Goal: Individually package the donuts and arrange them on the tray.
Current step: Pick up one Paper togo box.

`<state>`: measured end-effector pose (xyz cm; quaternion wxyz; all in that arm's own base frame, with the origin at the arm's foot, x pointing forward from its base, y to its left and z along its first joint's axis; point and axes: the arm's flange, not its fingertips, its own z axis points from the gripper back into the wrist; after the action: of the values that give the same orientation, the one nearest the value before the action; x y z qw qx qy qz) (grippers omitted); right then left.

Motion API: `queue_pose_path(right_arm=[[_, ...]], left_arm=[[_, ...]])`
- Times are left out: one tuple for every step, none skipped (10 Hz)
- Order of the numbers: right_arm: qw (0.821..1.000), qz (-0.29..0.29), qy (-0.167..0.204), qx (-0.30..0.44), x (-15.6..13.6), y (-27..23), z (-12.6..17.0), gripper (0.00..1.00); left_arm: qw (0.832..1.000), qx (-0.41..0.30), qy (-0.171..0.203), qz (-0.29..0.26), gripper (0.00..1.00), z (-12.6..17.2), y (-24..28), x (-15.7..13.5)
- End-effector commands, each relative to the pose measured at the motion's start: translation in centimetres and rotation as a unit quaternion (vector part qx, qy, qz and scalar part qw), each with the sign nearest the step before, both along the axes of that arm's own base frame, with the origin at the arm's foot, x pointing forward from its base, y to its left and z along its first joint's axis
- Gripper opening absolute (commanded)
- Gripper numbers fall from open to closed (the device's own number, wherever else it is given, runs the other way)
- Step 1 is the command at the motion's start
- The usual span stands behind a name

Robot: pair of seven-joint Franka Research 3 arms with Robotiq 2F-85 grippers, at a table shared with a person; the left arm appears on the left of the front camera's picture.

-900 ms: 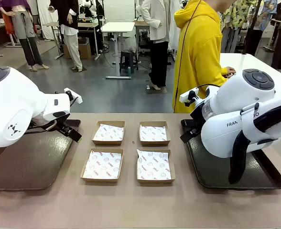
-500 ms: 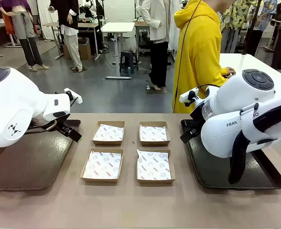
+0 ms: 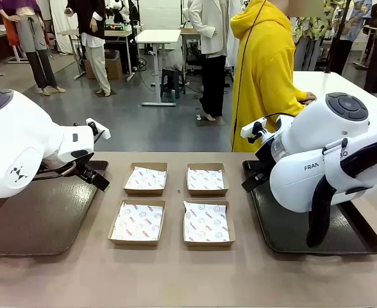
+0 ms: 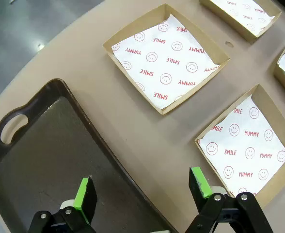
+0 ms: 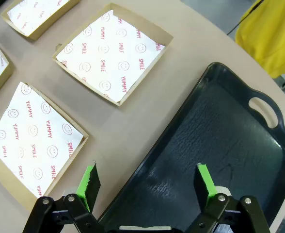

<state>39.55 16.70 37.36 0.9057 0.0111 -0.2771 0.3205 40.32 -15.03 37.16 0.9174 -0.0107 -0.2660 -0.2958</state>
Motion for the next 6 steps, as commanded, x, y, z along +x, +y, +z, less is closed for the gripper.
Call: queue_pose_path(right_arm=[[1.000, 0.000, 0.000, 0.000, 0.00, 0.01, 0.00, 1.00], [1.000, 0.000, 0.000, 0.000, 0.00, 0.01, 0.00, 1.00], [1.000, 0.000, 0.000, 0.000, 0.00, 0.01, 0.00, 1.00], [1.000, 0.000, 0.000, 0.000, 0.00, 0.01, 0.00, 1.00], [1.000, 0.000, 0.000, 0.000, 0.00, 0.01, 0.00, 1.00], [1.000, 0.000, 0.000, 0.000, 0.00, 0.00, 0.00, 1.00]], left_arm=[[1.000, 0.000, 0.000, 0.000, 1.00, 0.00, 0.00, 0.00], [1.000, 0.000, 0.000, 0.000, 1.00, 0.00, 0.00, 0.00], [1.000, 0.000, 0.000, 0.000, 1.00, 0.00, 0.00, 0.00], [1.000, 0.000, 0.000, 0.000, 1.00, 0.00, 0.00, 0.00], [1.000, 0.000, 0.000, 0.000, 1.00, 0.00, 0.00, 0.00], [1.000, 0.000, 0.000, 0.000, 1.00, 0.00, 0.00, 0.00]])
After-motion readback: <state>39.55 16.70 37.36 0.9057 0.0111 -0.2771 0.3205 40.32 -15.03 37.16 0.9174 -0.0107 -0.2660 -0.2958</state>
